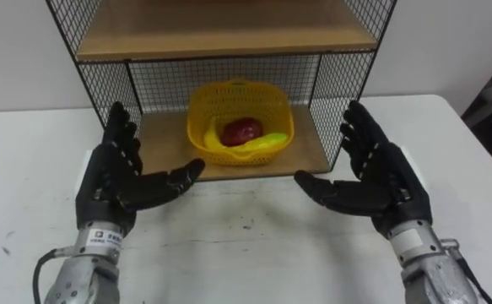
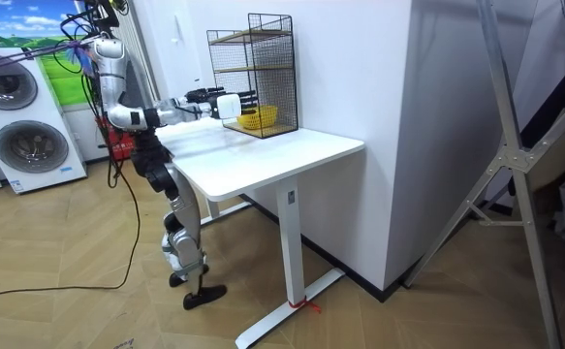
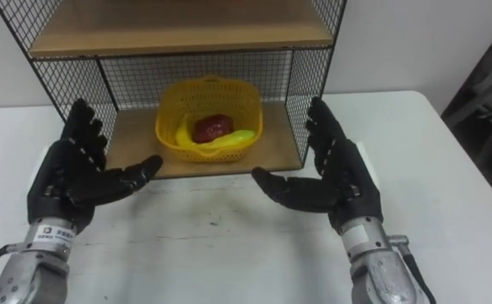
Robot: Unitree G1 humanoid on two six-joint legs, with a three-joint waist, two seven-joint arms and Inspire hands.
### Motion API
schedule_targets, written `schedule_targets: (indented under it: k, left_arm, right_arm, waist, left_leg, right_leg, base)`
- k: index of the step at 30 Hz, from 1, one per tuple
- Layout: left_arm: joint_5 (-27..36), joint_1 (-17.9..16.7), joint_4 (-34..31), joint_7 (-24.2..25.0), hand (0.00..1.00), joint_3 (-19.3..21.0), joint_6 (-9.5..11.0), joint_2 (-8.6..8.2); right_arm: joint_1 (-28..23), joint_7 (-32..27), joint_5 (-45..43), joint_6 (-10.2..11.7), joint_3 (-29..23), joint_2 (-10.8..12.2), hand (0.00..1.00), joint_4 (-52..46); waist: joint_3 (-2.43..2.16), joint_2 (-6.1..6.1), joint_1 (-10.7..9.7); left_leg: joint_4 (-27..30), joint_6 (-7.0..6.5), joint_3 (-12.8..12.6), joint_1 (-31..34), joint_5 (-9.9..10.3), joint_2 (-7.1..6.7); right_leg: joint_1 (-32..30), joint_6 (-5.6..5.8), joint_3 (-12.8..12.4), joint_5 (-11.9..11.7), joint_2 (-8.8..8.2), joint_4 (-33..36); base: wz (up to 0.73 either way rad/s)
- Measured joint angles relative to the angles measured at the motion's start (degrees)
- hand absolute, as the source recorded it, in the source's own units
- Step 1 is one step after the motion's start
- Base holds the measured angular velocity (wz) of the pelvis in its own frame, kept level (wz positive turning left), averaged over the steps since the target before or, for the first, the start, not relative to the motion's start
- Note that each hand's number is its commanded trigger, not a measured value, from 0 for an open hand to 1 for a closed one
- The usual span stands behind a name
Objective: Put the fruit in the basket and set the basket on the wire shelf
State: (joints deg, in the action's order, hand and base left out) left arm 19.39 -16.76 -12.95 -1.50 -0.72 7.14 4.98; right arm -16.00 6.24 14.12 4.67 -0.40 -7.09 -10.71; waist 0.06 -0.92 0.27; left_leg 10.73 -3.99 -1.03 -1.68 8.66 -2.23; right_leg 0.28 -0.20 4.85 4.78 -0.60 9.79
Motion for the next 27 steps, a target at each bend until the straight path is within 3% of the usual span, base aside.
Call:
schedule_targets:
  k: [4, 7, 8, 10, 12, 13, 15, 16, 18, 21, 22, 24, 27]
  left_arm:
    - [-1.3, -1.4, -3.1, -0.7, 0.0, 3.0, 1.9, 0.46]
    - [-4.2, -1.6, -6.7, -3.7, 0.0, 5.4, 3.7, 0.63]
    - [-6.3, -1.5, -7.9, -5.6, 0.0, 7.0, 4.8, 0.6]
    - [-8.3, -1.5, -11.5, -9.8, 0.0, 10.9, 6.1, 0.61]
    - [-9.2, -1.1, -15.3, -16.0, 0.0, 21.1, 10.5, 1.52]
    - [-9.9, -0.9, -16.0, -17.9, 0.0, 23.9, 11.3, 1.8]
    - [-11.1, -0.5, -17.1, -25.7, 0.0, 34.4, 14.3, 4.53]
    - [-11.1, -0.6, -17.1, -27.7, 0.0, 36.8, 14.7, 5.46]
    - [-11.0, -0.6, -17.1, -35.1, 0.0, 45.3, 16.3, 8.03]
    - [-8.6, -0.6, -16.8, -43.0, 0.0, 54.7, 17.1, 10.76]
    - [-7.9, -0.6, -16.5, -44.3, 0.0, 56.2, 17.4, 11.21]
    - [-4.8, -1.0, -12.7, -48.0, 0.0, 61.3, 17.5, 13.9]
    - [0.0, -2.2, -4.5, -52.1, 0.0, 65.0, 16.0, 17.7]
  right_arm:
    - [-0.3, -1.4, -1.5, 2.9, -3.6, -0.3, 0.0, -0.9]
    - [-0.8, -6.4, -1.6, 4.8, -8.0, -0.7, 0.0, -4.7]
    - [-0.9, -8.9, -2.0, 6.4, -9.9, -0.8, 0.0, -5.8]
    - [-0.9, -12.6, -3.4, 8.2, -13.3, -1.5, 0.0, -7.5]
    - [-1.0, -17.6, -6.7, 9.8, -20.4, -3.0, 0.0, -10.3]
    - [-0.9, -19.3, -7.7, 10.5, -22.5, -3.3, 0.0, -10.9]
    - [-0.8, -26.2, -8.1, 12.5, -30.4, -7.2, 0.0, -11.5]
    - [-0.8, -27.8, -8.1, 12.8, -32.1, -8.6, 0.0, -11.5]
    - [-0.9, -34.1, -8.1, 13.6, -38.6, -12.5, 0.0, -12.2]
    - [-0.7, -40.8, -7.9, 14.2, -46.3, -15.9, 0.0, -12.1]
    - [-0.8, -42.0, -7.5, 14.3, -47.5, -16.5, 0.0, -11.9]
    - [-1.1, -45.7, -4.2, 14.6, -52.7, -18.3, 0.0, -9.0]
    - [-2.1, -52.0, 0.2, 14.2, -56.8, -19.3, 0.0, -2.0]
  waist:
    - [-0.04, -0.34, 0.2]
    - [-0.02, -0.38, 0.9]
    - [0.03, -0.29, 1.5]
    - [0.01, -0.32, 1.7]
    - [0.13, 0.13, 1.8]
    - [0.18, 0.28, 1.9]
    - [0.07, 0.66, 2.0]
    - [0.01, 0.75, 2.1]
    - [-0.16, 0.69, 3.1]
    - [-0.42, 0.62, 3.3]
    - [-0.42, 0.62, 3.3]
    - [-0.29, 0.43, 3.3]
    - [-0.24, 0.14, 3.3]
  left_leg:
    - [0.0, 0.07, -0.1, 0.0, 0.0, 0.0]
    - [0.0, 0.19, 0.2, 0.2, 0.1, -0.05]
    - [0.0, 0.26, 0.2, 0.2, 0.2, -0.04]
    - [0.1, 0.28, 0.3, 0.5, 0.2, -0.03]
    - [0.0, 0.05, 0.6, 0.6, 0.0, -0.09]
    - [0.1, 0.05, 0.8, 0.7, 0.0, -0.13]
    - [0.1, 0.09, 1.2, 0.8, 0.0, -0.23]
    - [0.1, 0.09, 1.3, 0.9, 0.0, -0.24]
    - [0.1, 0.38, 1.2, 1.1, 0.2, -0.24]
    - [0.1, 0.41, 1.4, 1.0, 0.3, -0.38]
    - [0.1, 0.43, 1.4, 1.0, 0.2, -0.38]
    - [0.1, 0.45, 1.4, 1.1, 0.2, -0.44]
    - [0.2, 0.46, 1.5, 1.2, 0.3, -0.43]
  right_leg:
    - [-0.1, 0.02, -0.1, 0.0, 0.36, 0.1]
    - [-0.2, 0.05, 0.0, 0.0, 0.37, -0.1]
    - [-0.3, 0.05, 0.0, 0.0, 0.4, -0.1]
    - [-0.7, -0.01, -0.1, 0.0, 0.46, -0.1]
    - [-0.9, -0.02, 0.1, 0.0, 0.45, -0.1]
    - [-0.9, -0.02, 0.3, 0.0, 0.42, -0.1]
    - [-1.1, -0.09, 0.5, 0.1, 0.36, -0.1]
    - [-1.3, -0.1, 0.5, 0.2, 0.32, 0.1]
    - [-1.7, -0.09, 0.2, 0.8, 0.15, 0.3]
    - [-2.2, -0.19, 0.4, 1.5, -0.15, 1.2]
    - [-2.2, -0.14, 0.5, 1.4, -0.13, 1.2]
    - [-2.3, 0.1, 0.8, 1.7, -0.26, 2.0]
    - [-2.4, -0.22, 1.6, 2.0, -0.4, 2.2]
  base:
    - [0.0]
    - [-0.01]
    - [-0.05]
    - [-0.02]
    - [0.04]
    - [0.12]
    - [0.09]
    - [0.0]
    - [0.0]
    - [0.04]
    - [0.06]
    - [0.06]
    - [0.0]
